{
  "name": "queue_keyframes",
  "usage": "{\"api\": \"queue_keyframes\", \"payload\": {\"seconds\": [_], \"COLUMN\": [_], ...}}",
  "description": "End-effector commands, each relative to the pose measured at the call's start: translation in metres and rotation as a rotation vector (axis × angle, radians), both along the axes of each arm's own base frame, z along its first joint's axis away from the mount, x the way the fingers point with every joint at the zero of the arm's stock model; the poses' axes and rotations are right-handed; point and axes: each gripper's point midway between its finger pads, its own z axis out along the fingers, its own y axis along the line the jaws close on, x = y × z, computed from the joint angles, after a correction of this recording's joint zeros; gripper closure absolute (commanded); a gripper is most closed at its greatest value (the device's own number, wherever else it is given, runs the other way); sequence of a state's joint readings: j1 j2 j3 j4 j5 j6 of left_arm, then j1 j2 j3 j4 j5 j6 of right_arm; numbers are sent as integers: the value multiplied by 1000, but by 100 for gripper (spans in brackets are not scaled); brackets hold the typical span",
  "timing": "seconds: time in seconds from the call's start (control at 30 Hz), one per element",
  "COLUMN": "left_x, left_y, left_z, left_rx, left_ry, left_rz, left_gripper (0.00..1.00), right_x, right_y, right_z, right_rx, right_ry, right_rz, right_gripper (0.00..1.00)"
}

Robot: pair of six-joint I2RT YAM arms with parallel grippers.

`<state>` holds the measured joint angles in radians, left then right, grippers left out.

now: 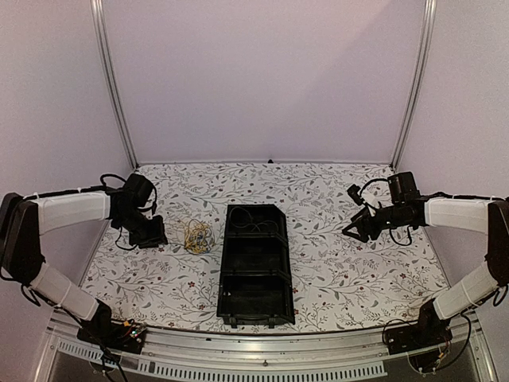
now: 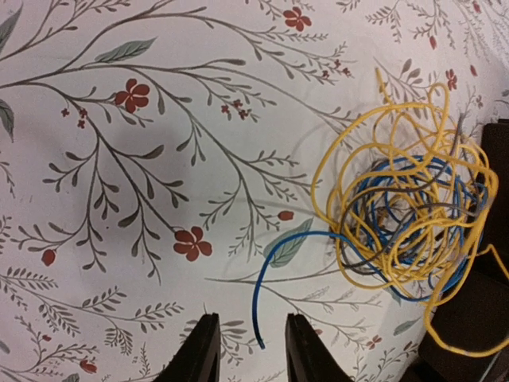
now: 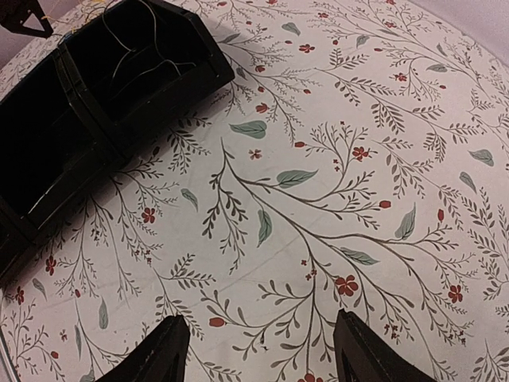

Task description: Untangle the cables

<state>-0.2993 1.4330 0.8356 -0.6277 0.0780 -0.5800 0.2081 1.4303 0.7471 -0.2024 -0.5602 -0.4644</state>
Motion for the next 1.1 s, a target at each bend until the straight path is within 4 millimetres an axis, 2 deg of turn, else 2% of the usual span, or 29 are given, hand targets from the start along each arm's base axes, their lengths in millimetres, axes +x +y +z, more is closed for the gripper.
{"api": "queue_keyframes", "payload": {"seconds": [0.0,0.1,0.2,0.27,0.37,0.4,0.47,0.5,0.57,0.63,0.67,0.7,0.77,0.87,0.93,1.03,1.07], "left_x": [12,16,17,16,16,18,21,24,28,30,30,30,29,28,25,21,19], "left_y": [-4,-6,-7,-5,-1,-1,1,0,2,0,-2,-5,-8,-11,-15,-21,-23], "left_z": [-10,-12,-8,-4,15,26,50,67,98,130,148,160,184,214,231,249,255], "left_rx": [-39,-56,-68,-61,-45,-44,-43,-47,-55,-75,-92,-105,-127,-152,-174,-212,-221], "left_ry": [-12,-16,-24,-27,-64,-92,-155,-199,-279,-370,-426,-465,-536,-610,-648,-678,-688], "left_rz": [-7,-11,-17,-24,-34,-40,-45,-49,-41,-52,-71,-92,-118,-133,-155,-187,-195], "left_gripper": [71,84,98,100,100,100,100,100,100,100,100,100,100,100,100,100,100], "right_x": [5,4,6,3,-3,-5,-12,-16,-21,-25,-26,-27,-26,-24,-23,-24,-23], "right_y": [2,9,29,54,110,129,168,185,224,262,277,291,320,358,381,407,417], "right_z": [13,20,39,56,95,99,121,133,140,160,161,170,169,183,183,193,189], "right_rx": [19,28,0,-28,-23,-10,31,47,70,108,116,133,145,192,224,287,301], "right_ry": [-25,-29,-101,-164,-242,-237,-254,-266,-251,-272,-274,-295,-322,-385,-400,-423,-425], "right_rz": [13,41,88,165,316,363,456,497,571,631,650,663,680,673,667,650,646], "right_gripper": [34,35,37,37,39,39,40,40,41,41,41,41,41,37,33,29,27]}}
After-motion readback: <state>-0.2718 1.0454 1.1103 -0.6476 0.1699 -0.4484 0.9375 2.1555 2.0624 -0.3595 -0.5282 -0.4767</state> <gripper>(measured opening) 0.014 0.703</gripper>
